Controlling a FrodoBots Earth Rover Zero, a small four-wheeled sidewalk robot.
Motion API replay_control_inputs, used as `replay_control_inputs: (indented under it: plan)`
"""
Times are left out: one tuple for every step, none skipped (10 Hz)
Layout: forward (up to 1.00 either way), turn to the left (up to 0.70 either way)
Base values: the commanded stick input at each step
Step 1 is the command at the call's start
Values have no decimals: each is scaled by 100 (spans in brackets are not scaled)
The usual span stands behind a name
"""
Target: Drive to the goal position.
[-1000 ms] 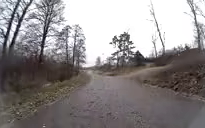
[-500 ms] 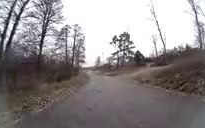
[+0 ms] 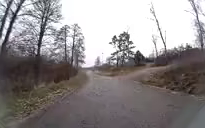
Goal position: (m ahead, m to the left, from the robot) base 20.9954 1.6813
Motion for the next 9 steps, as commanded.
replay_control_inputs:
  plan:
    - [85,0]
    - [85,0]
    - [85,0]
    - [85,0]
    - [85,0]
    - [85,0]
    - [85,0]
    - [85,0]
    - [85,0]
